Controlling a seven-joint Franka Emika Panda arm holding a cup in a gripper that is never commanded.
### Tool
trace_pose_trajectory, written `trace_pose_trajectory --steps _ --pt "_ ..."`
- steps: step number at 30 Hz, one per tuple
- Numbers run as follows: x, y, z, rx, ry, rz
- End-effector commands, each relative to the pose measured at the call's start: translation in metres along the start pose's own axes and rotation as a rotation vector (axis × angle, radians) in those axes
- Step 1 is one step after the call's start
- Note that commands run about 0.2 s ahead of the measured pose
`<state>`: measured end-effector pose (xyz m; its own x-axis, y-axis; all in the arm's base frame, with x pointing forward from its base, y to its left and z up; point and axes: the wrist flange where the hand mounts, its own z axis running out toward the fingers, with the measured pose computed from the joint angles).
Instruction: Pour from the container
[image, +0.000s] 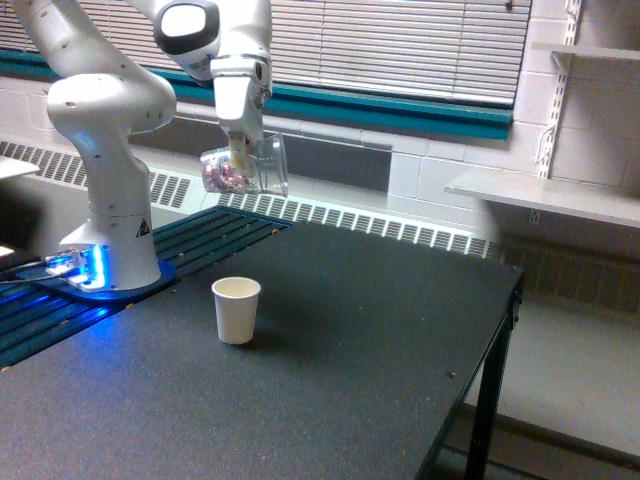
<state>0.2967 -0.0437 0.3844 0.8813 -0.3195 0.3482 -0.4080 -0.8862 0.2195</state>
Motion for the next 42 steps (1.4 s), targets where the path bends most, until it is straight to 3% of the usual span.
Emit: trace_pose_trajectory --steps 1,24,42 --pt "-0.016 0.001 0.009 -0.019 -0.06 -0.03" --pt "-0.029 0.011 0.011 -0.069 -0.131 0.009" --pt "-0.041 0.019 0.018 -0.127 -0.19 -0.024"
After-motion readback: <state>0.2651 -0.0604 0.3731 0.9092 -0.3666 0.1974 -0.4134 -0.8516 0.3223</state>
